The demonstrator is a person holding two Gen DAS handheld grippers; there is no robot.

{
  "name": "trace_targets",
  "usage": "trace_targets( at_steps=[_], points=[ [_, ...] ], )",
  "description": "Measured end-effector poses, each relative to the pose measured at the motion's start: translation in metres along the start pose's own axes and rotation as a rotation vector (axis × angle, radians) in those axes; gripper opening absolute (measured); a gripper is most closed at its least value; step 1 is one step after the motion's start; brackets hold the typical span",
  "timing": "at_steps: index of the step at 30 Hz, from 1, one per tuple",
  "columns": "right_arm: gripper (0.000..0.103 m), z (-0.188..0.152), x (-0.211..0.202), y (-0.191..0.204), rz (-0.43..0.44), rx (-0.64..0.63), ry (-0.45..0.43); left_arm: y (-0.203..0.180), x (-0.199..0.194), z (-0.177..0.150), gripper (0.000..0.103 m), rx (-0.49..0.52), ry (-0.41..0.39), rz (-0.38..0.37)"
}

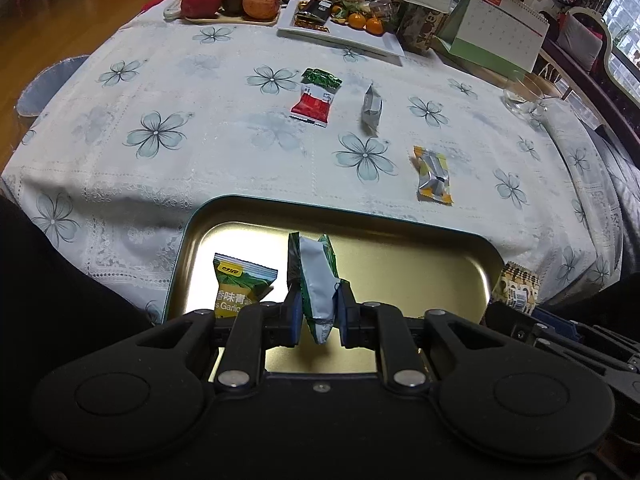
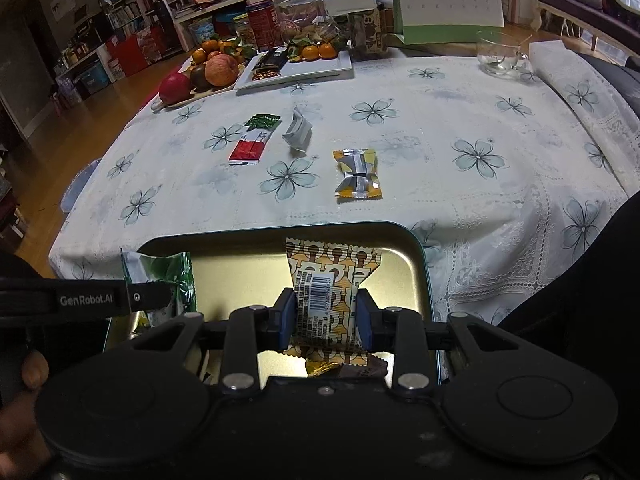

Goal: Organize snacks
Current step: 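Carry the white-green packet and biscuit packet over the gold tray, then open the right tool to drop the biscuit packet while the left tool drops the white-green packet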

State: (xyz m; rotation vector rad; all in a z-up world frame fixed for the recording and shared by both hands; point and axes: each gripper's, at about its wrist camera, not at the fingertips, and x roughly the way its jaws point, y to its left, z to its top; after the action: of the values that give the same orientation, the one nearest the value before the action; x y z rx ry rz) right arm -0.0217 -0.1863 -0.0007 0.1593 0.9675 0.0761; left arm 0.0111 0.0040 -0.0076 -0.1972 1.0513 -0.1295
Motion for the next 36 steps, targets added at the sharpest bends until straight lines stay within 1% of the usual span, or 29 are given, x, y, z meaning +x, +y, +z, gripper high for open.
trace_targets(
  at_steps=[6,9,16,23,26,28,30,36],
  points=[
    [0.033,0.001,0.002,0.001,0.007,-0.001,0.006,-0.007,-0.001,-0.002,0.024,0.040,-0.005,-0.005],
    [0.033,0.003,0.003,0.000,0.011,0.007,0.010,-0.009,-0.001,-0.002,0.029,0.050,-0.006,-0.005],
    [0.033,0.005,0.005,-0.001,0.023,0.018,0.014,-0.010,0.003,-0.002,0.029,0.049,0.005,0.008],
    [0.034,0.005,0.005,-0.003,0.025,0.027,0.008,-0.009,0.004,-0.002,0.029,0.030,0.005,0.039],
    [0.038,0.006,0.005,-0.005,0.014,0.050,0.006,-0.007,0.004,-0.002,0.029,0.021,0.005,0.042],
    [0.048,0.007,0.004,-0.008,0.017,0.066,0.001,-0.006,0.005,-0.001,0.029,0.018,0.008,0.047],
    [0.051,0.008,0.004,-0.009,0.020,0.078,0.004,-0.006,0.006,-0.001,0.029,0.018,0.012,0.055],
    [0.052,0.007,0.008,-0.006,0.006,0.066,0.025,-0.007,0.008,-0.002,0.029,0.020,0.014,0.070]
  ],
)
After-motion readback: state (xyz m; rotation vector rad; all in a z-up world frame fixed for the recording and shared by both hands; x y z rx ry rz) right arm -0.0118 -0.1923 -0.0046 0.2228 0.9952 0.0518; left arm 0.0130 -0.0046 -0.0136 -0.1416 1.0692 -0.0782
